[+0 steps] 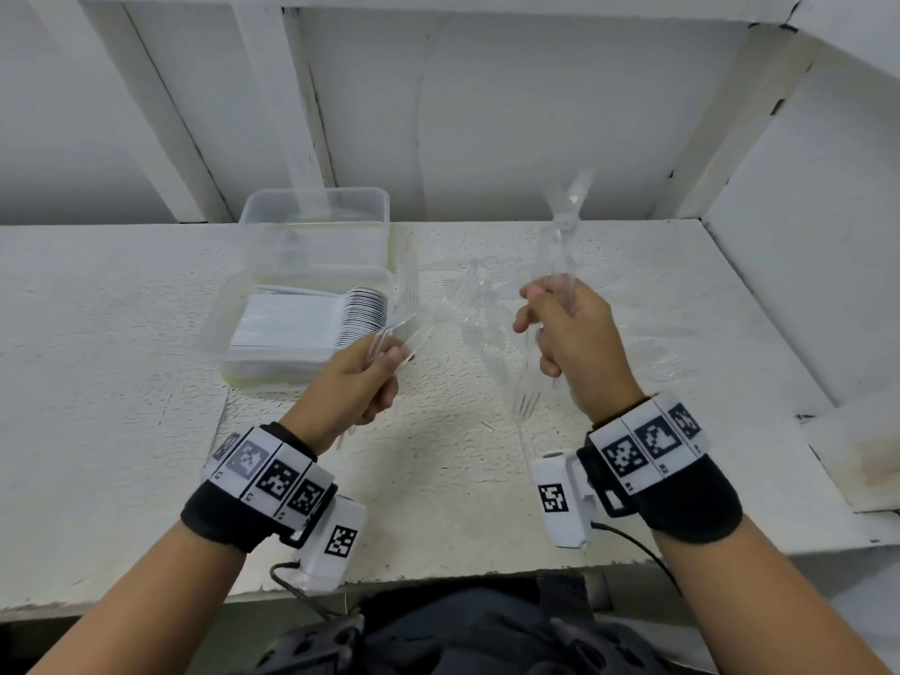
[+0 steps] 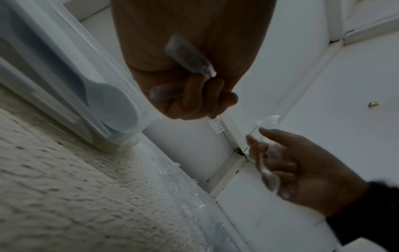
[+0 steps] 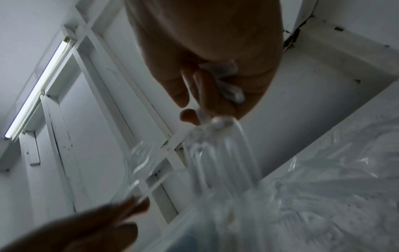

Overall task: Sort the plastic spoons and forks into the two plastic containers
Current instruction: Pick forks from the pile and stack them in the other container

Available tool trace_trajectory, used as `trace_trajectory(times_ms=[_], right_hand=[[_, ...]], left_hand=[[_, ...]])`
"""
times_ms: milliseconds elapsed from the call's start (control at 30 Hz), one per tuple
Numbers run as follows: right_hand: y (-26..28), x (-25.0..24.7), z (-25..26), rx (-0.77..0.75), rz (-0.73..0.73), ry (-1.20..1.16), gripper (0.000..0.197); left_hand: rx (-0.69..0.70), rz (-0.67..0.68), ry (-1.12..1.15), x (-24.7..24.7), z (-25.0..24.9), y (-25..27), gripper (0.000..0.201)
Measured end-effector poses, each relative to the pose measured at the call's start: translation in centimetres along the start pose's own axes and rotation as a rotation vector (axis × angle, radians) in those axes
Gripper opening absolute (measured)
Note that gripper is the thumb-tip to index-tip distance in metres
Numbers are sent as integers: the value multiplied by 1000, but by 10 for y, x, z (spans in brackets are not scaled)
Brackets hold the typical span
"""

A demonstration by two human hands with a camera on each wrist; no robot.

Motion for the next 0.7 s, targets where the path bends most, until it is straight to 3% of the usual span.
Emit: trace_trajectory(times_ms=[133, 267, 533, 700], right_hand=[[-8, 22, -15, 82, 68, 89, 21], [-14, 34, -22, 126, 25, -11, 18], [-11, 43, -13, -73, -63, 160, 26], [-6, 54, -9, -139, -71, 268, 26]], left_hand=[[20, -8, 147, 7, -7, 0, 16], [24, 71, 140, 12, -7, 2, 16], [-39, 131, 14, 19, -9, -1, 19], [53, 147, -245, 27, -13, -9, 31]])
Point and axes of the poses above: each hand's wrist, its own y-axis away from the middle knuckle, its own x-axis out of the palm, z = x × y, the point moved 3 cm from there along -y, towards the middle knuckle, and after that the axes turned 12 degrees about x, right-handed, at the moved point
